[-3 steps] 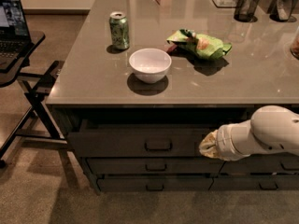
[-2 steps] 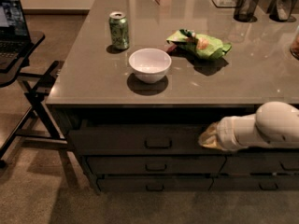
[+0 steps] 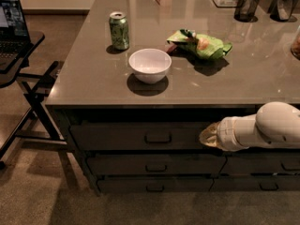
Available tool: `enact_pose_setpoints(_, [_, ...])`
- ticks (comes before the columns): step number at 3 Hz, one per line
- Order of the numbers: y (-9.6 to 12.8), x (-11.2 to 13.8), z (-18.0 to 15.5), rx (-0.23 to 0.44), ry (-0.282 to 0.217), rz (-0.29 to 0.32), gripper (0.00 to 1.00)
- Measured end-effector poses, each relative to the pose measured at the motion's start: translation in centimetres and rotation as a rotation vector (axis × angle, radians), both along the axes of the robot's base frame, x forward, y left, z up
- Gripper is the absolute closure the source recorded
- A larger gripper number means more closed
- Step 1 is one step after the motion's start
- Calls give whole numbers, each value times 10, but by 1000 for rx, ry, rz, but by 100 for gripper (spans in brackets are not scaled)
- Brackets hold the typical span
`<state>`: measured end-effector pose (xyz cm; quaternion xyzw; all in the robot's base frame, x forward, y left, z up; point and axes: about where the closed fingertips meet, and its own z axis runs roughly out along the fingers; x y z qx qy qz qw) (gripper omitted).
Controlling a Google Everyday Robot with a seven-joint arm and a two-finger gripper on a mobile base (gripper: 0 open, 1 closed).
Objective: Close top drawer
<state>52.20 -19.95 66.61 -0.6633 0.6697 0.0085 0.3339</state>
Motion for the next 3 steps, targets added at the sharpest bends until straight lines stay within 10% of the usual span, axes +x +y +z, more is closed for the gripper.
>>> enact_pose_setpoints(3, [0,0,0,0,0,0,0])
